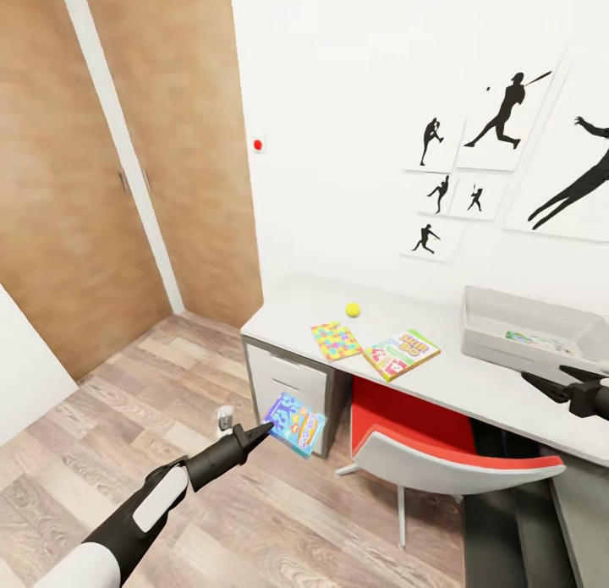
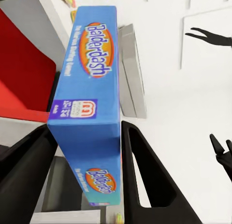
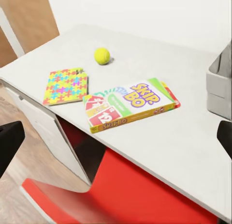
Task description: Put all the toys in the child's room - the three board games (two on the bed and one on the table), the two jigsaw puzzles on the table, and the tennis ball on the table - inside the toy box on the table in the child's room.
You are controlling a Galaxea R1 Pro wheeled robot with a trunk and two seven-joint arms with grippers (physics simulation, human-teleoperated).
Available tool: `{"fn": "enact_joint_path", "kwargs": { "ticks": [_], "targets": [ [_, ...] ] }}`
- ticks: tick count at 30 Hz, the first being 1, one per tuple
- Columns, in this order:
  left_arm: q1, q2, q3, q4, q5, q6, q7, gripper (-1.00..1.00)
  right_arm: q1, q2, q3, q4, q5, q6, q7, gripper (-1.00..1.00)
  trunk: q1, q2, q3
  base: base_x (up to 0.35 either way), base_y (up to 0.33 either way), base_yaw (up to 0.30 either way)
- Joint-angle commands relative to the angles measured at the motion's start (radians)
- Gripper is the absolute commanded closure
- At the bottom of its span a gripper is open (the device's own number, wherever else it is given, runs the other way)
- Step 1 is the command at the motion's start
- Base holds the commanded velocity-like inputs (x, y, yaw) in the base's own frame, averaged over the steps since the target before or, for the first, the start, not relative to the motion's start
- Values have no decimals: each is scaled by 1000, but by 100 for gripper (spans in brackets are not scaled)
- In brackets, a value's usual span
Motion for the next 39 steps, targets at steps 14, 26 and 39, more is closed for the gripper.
{"fn": "enact_joint_path", "kwargs": {
  "ticks": [14, 26, 39],
  "targets": [
    [-2, 0, -4, -1, 14, 11, 40, 100, -2, 1, -38, -1, 7, 8, 10, -100, 1, -2, -2, 0, 0, -29],
    [-2, 1, -3, -2, 15, 14, 56, 100, -7, 3, -43, -1, 7, 27, 9, -100, 1, -2, 10, 0, 0, -14],
    [-1, -3, -3, -6, 15, 6, 53, 100, -7, 1, -43, -1, 7, 28, 10, -100, 1, -2, 29, 0, 0, -6]
  ]
}}
